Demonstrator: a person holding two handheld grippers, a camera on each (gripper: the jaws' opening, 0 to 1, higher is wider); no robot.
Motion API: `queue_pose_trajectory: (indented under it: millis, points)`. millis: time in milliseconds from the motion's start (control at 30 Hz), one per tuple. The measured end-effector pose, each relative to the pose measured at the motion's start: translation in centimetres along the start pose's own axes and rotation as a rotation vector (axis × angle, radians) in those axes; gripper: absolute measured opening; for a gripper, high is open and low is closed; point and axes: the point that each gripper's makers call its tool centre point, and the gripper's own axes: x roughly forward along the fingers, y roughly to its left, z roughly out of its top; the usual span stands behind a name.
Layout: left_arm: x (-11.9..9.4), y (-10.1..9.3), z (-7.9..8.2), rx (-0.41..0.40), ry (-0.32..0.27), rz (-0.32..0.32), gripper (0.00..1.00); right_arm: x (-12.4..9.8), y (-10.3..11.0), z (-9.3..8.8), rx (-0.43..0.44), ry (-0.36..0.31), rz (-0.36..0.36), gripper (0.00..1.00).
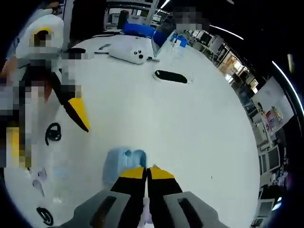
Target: Pick up the earbuds from the table and place the earbuds into the earbud case
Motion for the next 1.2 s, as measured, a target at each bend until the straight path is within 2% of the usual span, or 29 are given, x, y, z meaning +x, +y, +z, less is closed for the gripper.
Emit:
queue_pose_trajectory:
  millis: [267,533,600,700,867,1033,1200]
  points:
    - [-1.8,-3.2,0.2,0.051,-0.053,-0.015,0.63,-4.6,2.8,1.3,-0.05,-0.052,-0.062,0.01]
    - [-3.7,-7.3,-1.1,0.089,-0.083,-0.05,0.63,-9.5,7.6,1.1,-0.118,-0.096,-0.122,0.01]
    - [-3.9,-8.1,-1.3,0.092,-0.087,-0.06,0.63,-10.1,8.3,1.1,-0.125,-0.102,-0.128,0.01]
    - [-4.5,-10.6,-2.5,0.114,-0.088,-0.094,0.63,-12.4,11.3,0.3,-0.15,-0.12,-0.155,0.01]
    - [-5.3,-13.8,-4.4,0.148,-0.092,-0.129,0.63,-14.8,15.3,-1.0,-0.181,-0.138,-0.183,0.01]
    - [-6.0,-16.5,-6.2,0.182,-0.118,-0.152,0.63,-16.2,18.8,-2.5,-0.208,-0.156,-0.215,0.01]
    - [-5.8,-18.8,-8.3,0.201,-0.144,-0.182,0.63,-16.6,21.3,-3.8,-0.234,-0.176,-0.255,0.01]
